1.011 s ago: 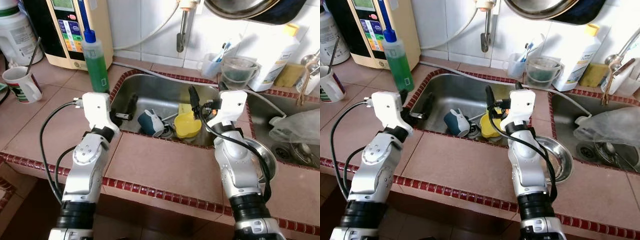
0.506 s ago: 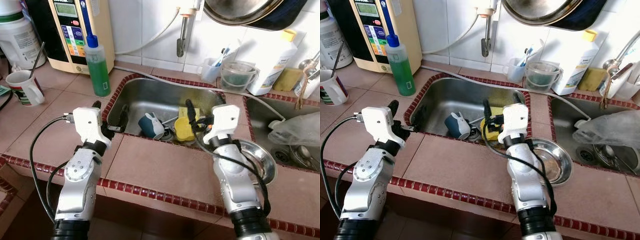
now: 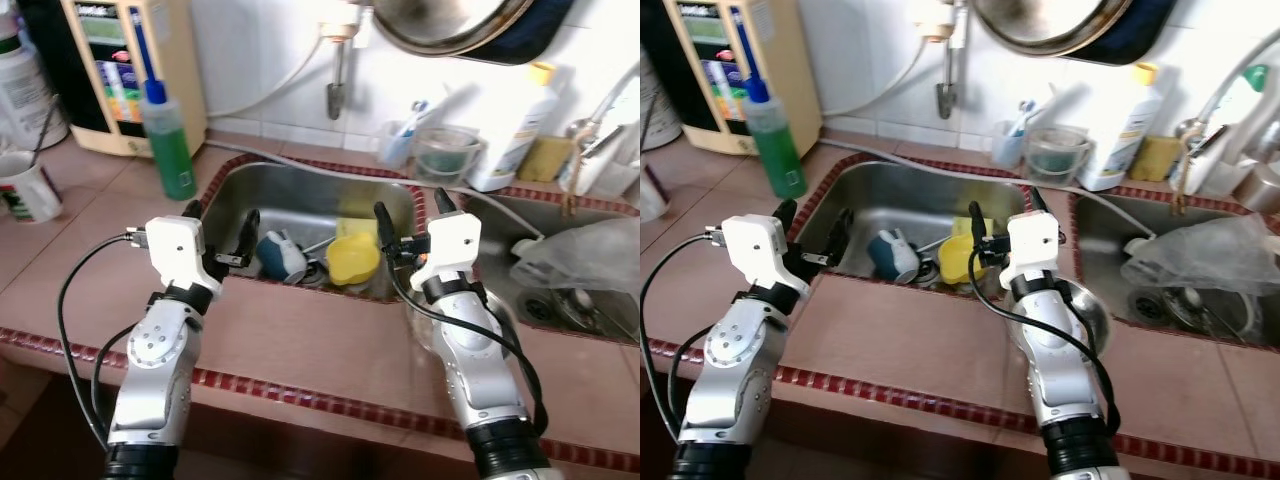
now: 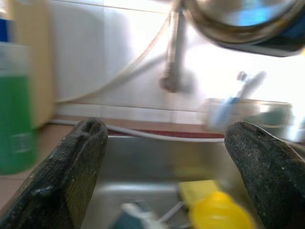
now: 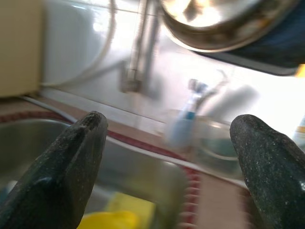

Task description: Kitchen organization

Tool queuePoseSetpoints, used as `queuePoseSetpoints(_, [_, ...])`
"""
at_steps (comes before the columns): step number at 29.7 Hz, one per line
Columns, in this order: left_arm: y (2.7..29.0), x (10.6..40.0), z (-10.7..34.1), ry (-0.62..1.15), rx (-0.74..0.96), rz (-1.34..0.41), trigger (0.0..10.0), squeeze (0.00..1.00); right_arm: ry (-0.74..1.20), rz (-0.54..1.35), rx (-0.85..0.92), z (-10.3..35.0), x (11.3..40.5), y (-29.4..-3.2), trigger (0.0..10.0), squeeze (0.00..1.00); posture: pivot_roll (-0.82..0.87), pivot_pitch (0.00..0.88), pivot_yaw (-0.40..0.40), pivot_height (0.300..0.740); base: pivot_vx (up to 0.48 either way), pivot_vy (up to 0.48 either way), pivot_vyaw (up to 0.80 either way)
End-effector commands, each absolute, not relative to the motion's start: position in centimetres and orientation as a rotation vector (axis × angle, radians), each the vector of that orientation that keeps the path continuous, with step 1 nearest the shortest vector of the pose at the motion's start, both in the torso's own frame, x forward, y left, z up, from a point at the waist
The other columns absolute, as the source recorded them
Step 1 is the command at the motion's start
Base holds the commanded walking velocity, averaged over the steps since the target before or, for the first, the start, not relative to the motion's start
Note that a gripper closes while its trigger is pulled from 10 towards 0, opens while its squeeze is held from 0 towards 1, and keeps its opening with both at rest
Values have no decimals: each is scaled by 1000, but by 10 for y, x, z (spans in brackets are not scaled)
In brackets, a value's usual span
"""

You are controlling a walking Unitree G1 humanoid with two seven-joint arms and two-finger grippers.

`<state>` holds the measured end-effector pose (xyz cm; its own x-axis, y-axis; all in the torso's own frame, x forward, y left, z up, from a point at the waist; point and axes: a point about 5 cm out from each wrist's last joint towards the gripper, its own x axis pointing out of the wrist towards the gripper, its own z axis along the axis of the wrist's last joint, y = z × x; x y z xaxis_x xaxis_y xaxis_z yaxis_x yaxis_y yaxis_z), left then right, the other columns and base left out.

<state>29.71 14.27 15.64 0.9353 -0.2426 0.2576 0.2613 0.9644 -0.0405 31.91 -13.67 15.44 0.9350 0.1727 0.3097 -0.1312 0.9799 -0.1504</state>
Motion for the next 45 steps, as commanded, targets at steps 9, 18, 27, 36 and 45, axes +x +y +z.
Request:
queuePoseSetpoints(9, [149, 294, 158, -265, -60, -246, 10000, 0, -341, 181, -126, 157, 321, -132, 10000, 0, 2, 0, -48, 740, 0, -336, 0])
queuePoseSetpoints(18, [146, 294, 157, -261, -59, -253, 10000, 0, -340, 189, -129, 157, 321, -131, 10000, 0, 2, 0, -51, 740, 0, -337, 0])
queuePoseSetpoints(27, [143, 294, 158, -258, -50, -268, 10000, 0, -328, 186, -123, 157, 322, -132, 10000, 0, -3, 1, -53, 740, 0, -345, 0])
queuePoseSetpoints(36, [139, 291, 155, -239, -6, -328, 10000, 0, -242, 152, -84, 146, 322, -133, 10000, 0, -7, 17, -48, 740, 0, -157, 0])
queuePoseSetpoints(45, [131, 282, 150, -201, 119, -487, 10000, 0, -188, 149, -49, 139, 322, -134, 10000, 0, 3, 35, -50, 740, 0, 0, 0])
